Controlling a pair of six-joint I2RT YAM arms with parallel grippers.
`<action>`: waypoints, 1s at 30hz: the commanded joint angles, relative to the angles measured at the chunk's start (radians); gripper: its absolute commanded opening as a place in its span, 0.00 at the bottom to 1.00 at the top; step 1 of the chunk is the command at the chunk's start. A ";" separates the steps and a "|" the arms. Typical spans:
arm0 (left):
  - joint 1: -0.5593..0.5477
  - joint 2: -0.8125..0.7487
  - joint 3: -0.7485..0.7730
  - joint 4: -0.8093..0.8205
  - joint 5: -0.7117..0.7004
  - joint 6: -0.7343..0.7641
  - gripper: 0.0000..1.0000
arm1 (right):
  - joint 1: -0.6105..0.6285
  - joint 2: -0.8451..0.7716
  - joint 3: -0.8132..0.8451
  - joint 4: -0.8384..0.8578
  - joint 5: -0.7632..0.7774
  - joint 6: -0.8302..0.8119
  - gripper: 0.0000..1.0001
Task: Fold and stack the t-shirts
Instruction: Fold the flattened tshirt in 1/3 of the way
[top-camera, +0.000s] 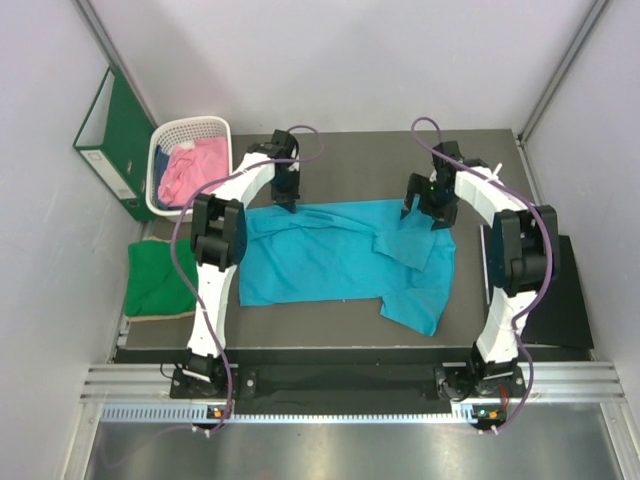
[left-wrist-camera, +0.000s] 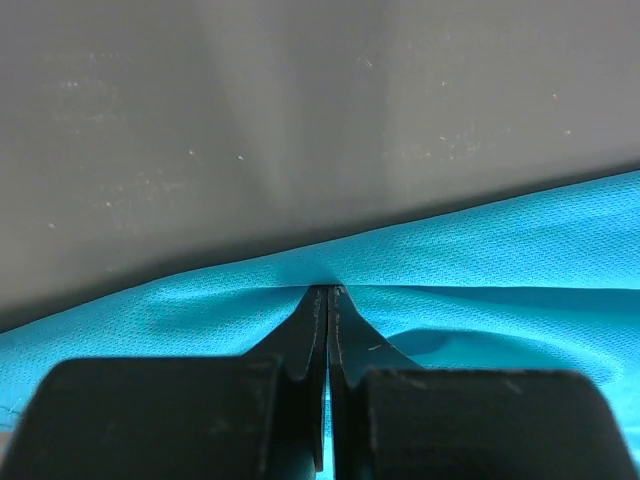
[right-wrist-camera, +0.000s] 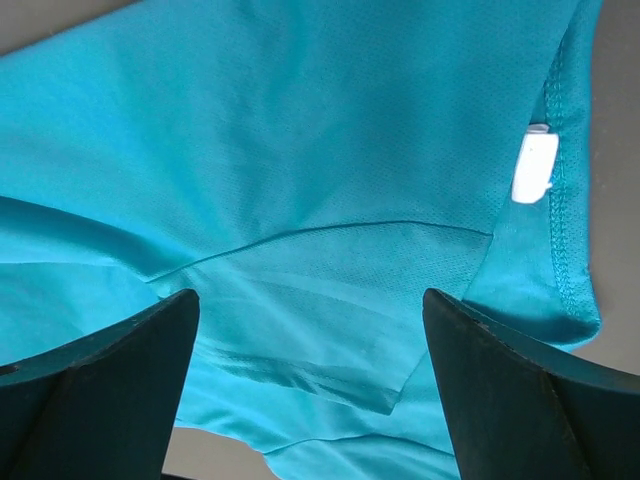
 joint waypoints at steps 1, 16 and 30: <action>0.004 0.001 0.063 0.021 0.021 0.023 0.00 | 0.010 -0.005 0.051 0.042 -0.015 0.020 0.93; 0.004 -0.180 -0.171 0.039 -0.026 0.041 0.00 | 0.013 0.012 0.046 0.058 -0.032 0.029 0.92; -0.002 -0.301 -0.348 -0.031 0.023 0.049 0.00 | 0.016 0.030 0.067 0.039 -0.036 0.016 0.93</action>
